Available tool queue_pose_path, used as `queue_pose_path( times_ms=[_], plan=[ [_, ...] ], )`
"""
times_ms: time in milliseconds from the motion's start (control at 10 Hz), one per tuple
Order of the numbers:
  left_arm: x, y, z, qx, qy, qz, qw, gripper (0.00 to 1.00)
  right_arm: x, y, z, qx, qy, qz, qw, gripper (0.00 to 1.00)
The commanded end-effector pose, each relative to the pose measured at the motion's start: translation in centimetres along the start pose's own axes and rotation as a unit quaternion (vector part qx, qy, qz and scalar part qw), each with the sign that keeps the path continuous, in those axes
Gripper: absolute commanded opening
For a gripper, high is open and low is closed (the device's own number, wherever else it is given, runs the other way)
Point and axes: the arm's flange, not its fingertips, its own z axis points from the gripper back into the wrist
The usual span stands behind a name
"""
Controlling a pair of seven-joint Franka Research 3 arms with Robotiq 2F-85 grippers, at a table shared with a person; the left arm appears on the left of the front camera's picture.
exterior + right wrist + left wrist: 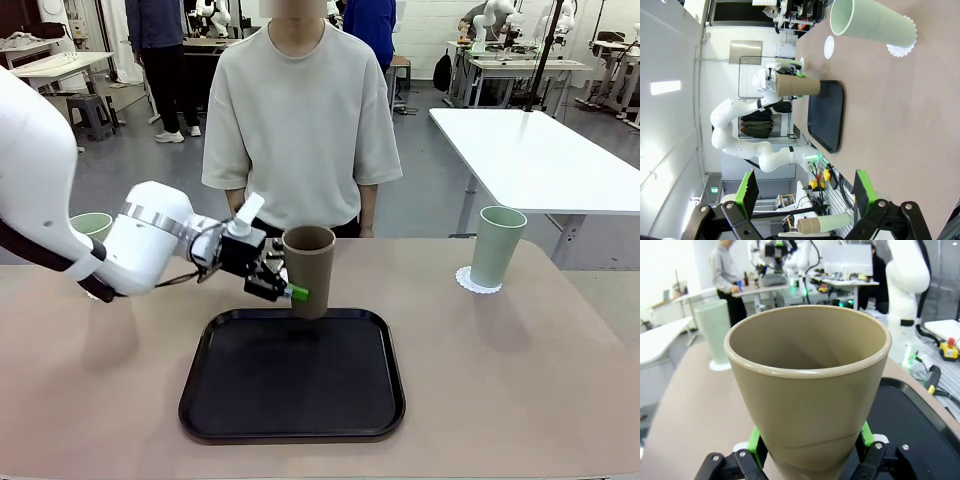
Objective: Place coasters on the table and set cups on them.
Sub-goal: Take one Reusable plastic cup from the Flat Tray and place it on a coaster set by the human.
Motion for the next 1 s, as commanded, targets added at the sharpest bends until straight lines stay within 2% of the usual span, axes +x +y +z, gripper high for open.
queue_pose_path(
  times_ms=[0, 300, 600, 700, 800, 900],
  plan=[
    [3.0, 0.9, 2.5, 0.032, 0.010, 0.016, 0.999, 0.00, 0.1, 0.1, -0.1, -0.001, -0.004, 0.002, 1.000, 1.00],
    [5.1, 4.1, 5.6, 0.065, 0.025, 0.043, 0.997, 0.00, 0.1, 0.1, -0.1, -0.001, -0.004, 0.002, 1.000, 1.00],
    [4.7, 6.9, 7.1, 0.077, 0.014, 0.065, 0.995, 0.00, 0.1, 0.1, -0.1, -0.001, -0.004, 0.002, 1.000, 1.00],
    [4.8, 7.1, 7.4, 0.107, 0.009, 0.077, 0.991, 0.00, 0.1, 0.1, -0.1, -0.001, -0.004, 0.002, 1.000, 1.00],
    [4.9, 5.4, 7.0, 0.079, 0.013, 0.052, 0.995, 0.00, 0.1, 0.1, -0.1, -0.001, -0.004, 0.002, 1.000, 1.00],
    [4.9, 5.4, 7.0, 0.079, 0.013, 0.052, 0.995, 0.00, 0.1, 0.1, -0.1, -0.001, -0.004, 0.002, 1.000, 1.00]
  ],
)
